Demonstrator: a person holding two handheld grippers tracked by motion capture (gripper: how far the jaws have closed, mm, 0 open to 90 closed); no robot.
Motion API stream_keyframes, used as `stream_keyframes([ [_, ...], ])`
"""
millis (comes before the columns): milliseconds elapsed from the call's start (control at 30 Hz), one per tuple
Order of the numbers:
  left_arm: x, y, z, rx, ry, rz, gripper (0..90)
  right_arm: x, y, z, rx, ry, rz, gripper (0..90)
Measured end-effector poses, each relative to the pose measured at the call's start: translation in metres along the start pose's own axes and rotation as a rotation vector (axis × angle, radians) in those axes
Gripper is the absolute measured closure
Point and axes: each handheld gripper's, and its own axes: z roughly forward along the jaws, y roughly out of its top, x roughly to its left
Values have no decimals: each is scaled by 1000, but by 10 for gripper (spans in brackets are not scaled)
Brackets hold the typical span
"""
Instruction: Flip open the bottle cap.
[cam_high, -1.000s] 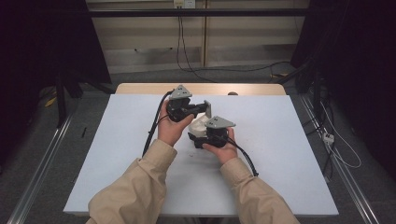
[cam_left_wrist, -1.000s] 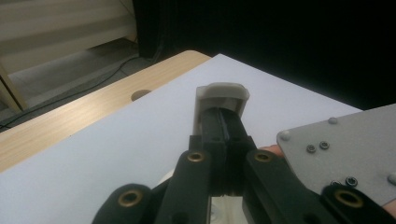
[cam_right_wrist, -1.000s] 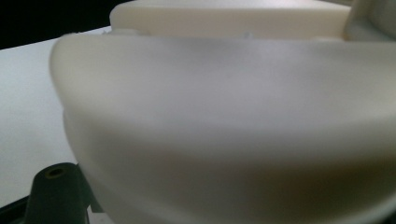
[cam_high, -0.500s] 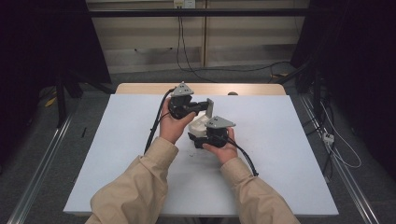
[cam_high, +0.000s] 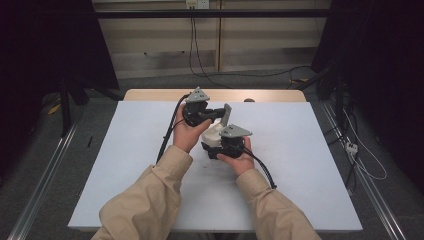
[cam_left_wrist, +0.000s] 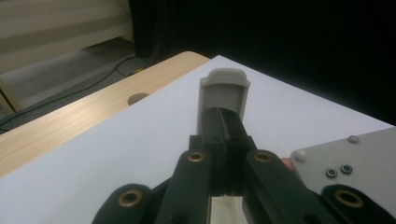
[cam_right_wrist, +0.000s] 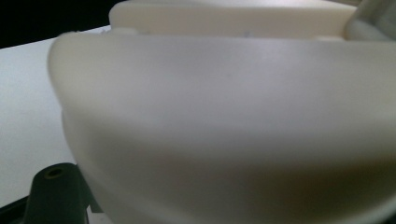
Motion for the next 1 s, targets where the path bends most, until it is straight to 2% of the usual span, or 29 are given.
stream_keyframes([
  [1000,3,-1,10,4,-16,-7,900,0,0,0,2,0,-1,187],
])
